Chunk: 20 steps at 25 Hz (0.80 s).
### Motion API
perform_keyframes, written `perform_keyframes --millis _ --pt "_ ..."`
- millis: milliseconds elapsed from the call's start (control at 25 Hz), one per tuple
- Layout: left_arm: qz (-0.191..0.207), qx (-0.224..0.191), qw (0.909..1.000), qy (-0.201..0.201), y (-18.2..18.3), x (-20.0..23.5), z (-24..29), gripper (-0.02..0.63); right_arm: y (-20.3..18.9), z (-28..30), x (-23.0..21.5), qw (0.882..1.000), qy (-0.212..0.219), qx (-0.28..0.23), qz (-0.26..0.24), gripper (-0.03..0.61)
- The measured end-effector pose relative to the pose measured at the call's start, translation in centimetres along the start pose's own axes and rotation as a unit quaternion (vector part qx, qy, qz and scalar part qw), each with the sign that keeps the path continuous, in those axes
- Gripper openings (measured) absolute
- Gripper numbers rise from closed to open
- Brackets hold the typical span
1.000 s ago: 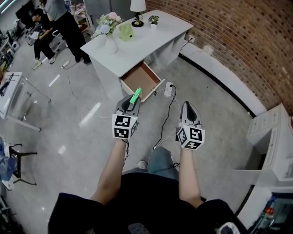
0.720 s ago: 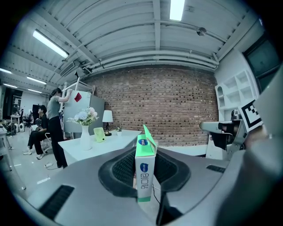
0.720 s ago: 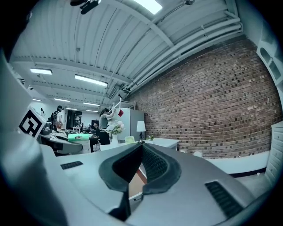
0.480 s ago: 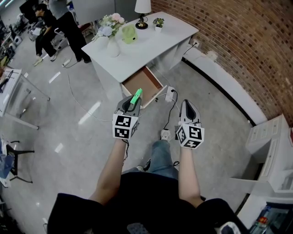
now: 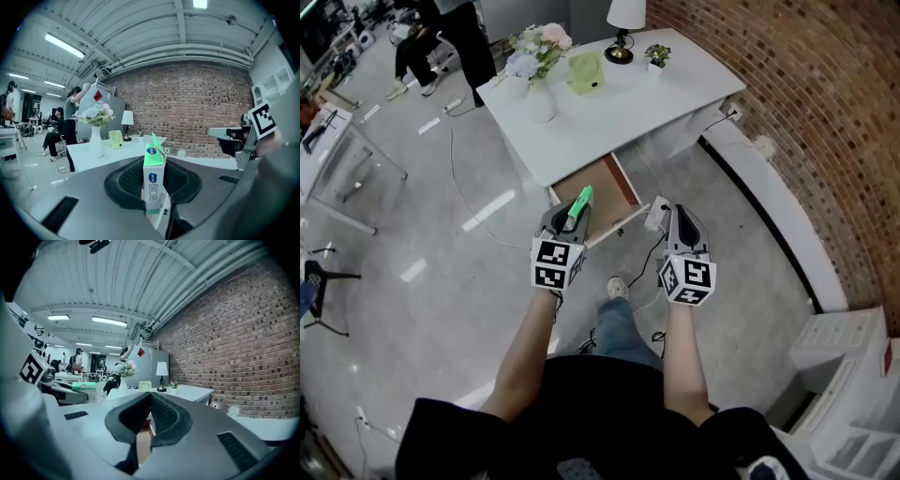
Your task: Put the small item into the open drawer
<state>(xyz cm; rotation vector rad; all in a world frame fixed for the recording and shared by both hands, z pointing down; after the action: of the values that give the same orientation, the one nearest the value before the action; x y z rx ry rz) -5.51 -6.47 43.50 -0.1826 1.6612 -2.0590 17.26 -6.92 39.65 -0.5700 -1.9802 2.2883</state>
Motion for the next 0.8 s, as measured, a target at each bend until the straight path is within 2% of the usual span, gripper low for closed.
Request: perform_keyframes --millis 320,600,800 --pt "-0.026 0.032 0.9970 0.065 1.4 1.5 8.6 0.089 1.4 13.0 -3.5 0.992 0.109 0.059 -0.011 0.002" --pt "-0.051 0.060 0.9887 0.127 1.2 2.5 13.1 0.089 0.4 19.3 -5.3 0.976 0.189 0.106 -0.022 0.002" --pt "-0.057 0.074 0.9846 0.148 0.9 2.4 14.7 0.087 -1.3 21.8 -5.5 0.966 0.219 0.134 -0.018 0.002"
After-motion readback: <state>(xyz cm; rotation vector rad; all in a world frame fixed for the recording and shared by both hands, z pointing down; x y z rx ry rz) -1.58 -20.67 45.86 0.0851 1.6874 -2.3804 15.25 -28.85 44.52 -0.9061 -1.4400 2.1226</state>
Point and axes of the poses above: the fingertips, and each gripper's own axes: z forward along the fingers, x to its left, y out of its top, the point moved 4 cm from there along -z, backward along the fingers, and after that the axes turned 14 degrees about z, right-handed, at the moved point
